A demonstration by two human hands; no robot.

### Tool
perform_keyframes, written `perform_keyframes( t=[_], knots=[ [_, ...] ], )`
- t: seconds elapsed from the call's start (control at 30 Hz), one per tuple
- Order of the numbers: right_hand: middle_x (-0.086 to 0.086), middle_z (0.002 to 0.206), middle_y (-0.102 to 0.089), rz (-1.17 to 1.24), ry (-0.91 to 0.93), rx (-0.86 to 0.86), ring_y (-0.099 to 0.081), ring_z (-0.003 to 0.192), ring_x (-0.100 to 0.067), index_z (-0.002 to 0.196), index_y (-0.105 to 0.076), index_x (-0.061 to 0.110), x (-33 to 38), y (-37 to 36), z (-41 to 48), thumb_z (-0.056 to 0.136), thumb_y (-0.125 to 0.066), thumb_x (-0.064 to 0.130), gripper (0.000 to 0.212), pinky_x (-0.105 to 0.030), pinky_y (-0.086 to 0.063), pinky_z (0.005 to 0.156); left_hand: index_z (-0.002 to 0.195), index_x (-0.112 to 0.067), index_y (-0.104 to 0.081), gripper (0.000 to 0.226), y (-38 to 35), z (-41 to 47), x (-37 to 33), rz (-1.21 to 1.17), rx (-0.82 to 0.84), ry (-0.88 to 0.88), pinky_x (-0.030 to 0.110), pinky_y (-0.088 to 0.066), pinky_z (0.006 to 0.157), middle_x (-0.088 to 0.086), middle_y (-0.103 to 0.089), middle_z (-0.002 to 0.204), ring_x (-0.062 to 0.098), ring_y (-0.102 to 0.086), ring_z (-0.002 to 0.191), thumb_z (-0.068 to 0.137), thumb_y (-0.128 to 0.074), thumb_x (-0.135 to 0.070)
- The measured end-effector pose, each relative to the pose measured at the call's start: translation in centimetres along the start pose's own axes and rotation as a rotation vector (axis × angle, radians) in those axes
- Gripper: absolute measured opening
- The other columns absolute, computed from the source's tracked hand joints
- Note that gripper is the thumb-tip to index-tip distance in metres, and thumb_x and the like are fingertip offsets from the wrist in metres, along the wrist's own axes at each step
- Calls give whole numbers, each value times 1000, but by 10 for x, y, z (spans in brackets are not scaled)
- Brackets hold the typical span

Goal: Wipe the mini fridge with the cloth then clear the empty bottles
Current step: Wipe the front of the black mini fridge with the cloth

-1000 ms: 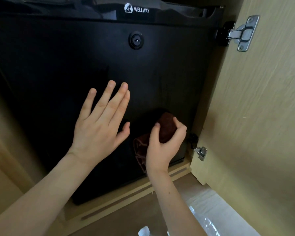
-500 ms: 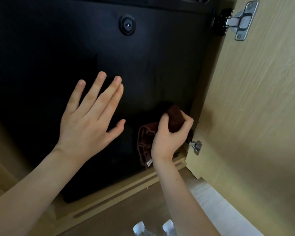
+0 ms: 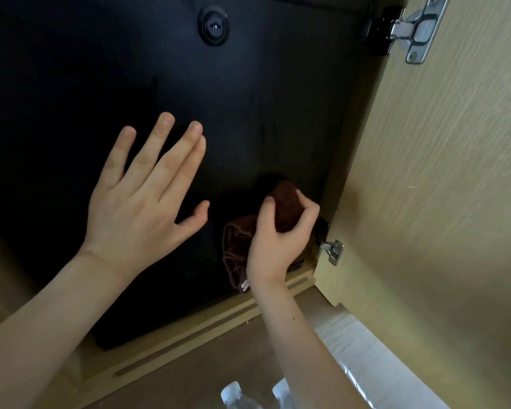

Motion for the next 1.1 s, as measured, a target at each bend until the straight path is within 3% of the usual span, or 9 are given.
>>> perform_keyframes(
  t=[0.1, 0.3, 0.43, 0.57, 0.63, 0.77, 0.87, 0.93, 1.1],
  knots=[
    [5, 111, -62, -25, -57, -14, -64, 101, -12, 118, -57, 29, -11, 8, -2, 90, -69, 26, 31, -22, -57, 79, 152, -5, -36, 72, 0, 0, -1, -5, -22, 5, 49, -13, 124, 9, -34, 160, 29, -22, 151, 93, -55, -41],
    [-2, 111, -62, -52, -402, -289, -63, 102, -19, 113, -58, 19, -41, 33, -16, 92, -68, 16, 24, -6, -51, 65, 152, -5, -37, 69, 4, 2, -1, -15, 0, 14, 47, -13, 124, 9, -35, 159, 30, -25, 150, 95, -53, -41],
    [-3, 109, -62, -26, -141, -122, -63, 100, -14, 114, -60, 22, 3, 4, -4, 89, -70, 11, 28, -27, -56, 84, 151, -4, -38, 69, 5, 3, -3, -41, -6, 19, 45, -14, 124, 10, -36, 159, 31, -26, 149, 94, -56, -38],
    [-3, 107, -57, -61, 219, 38, -59, 99, -3, 117, -60, 13, 47, -26, 11, 86, -72, 11, 33, -10, -46, 82, 151, -4, -37, 69, 3, 2, -2, -45, -7, 9, 45, -16, 124, 9, -34, 160, 31, -25, 150, 95, -55, -38],
    [-3, 107, -57, -82, 306, 72, -59, 100, -6, 117, -61, 12, 48, -30, 15, 85, -73, 12, 35, -11, -46, 81, 152, -4, -36, 69, 1, 2, -2, -49, -7, 12, 46, -16, 124, 9, -32, 161, 31, -24, 151, 95, -55, -38],
    [-11, 106, -63, 56, -55, -185, -65, 96, -21, 113, -63, 14, 24, -20, 16, 86, -73, 12, 29, -32, -55, 81, 153, -5, -34, 70, -1, 0, -2, -46, 15, 19, 44, -14, 124, 7, -29, 162, 29, -21, 152, 95, -53, -40],
    [-10, 107, -64, 102, -253, -304, -65, 94, -17, 111, -62, 14, 14, -11, 15, 89, -71, 14, 25, -25, -53, 77, 153, -5, -34, 70, 1, 1, -4, -48, 43, 28, 43, -11, 125, 7, -27, 162, 27, -17, 153, 95, -53, -39],
    [-6, 108, -62, 53, -199, -250, -63, 95, -8, 111, -62, 19, 20, -14, 8, 89, -71, 13, 25, -18, -51, 78, 153, -5, -34, 69, 4, 2, -4, -58, 61, 31, 42, -10, 125, 6, -26, 162, 26, -16, 153, 95, -53, -39],
    [4, 103, -51, -132, 299, 104, -57, 97, -1, 116, -61, 17, 61, -41, 1, 84, -74, 11, 35, -8, -44, 80, 153, -7, -33, 67, 10, 3, 2, -111, 94, 7, 39, -10, 125, 6, -29, 162, 25, -18, 153, 95, -53, -35]
  ],
)
Point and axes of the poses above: each hand's wrist, its own z-axis towards the middle knuckle, its own y-axis out of the back of the hand, x = y × z, the point moved 1 cm from there along z, towards the middle knuckle
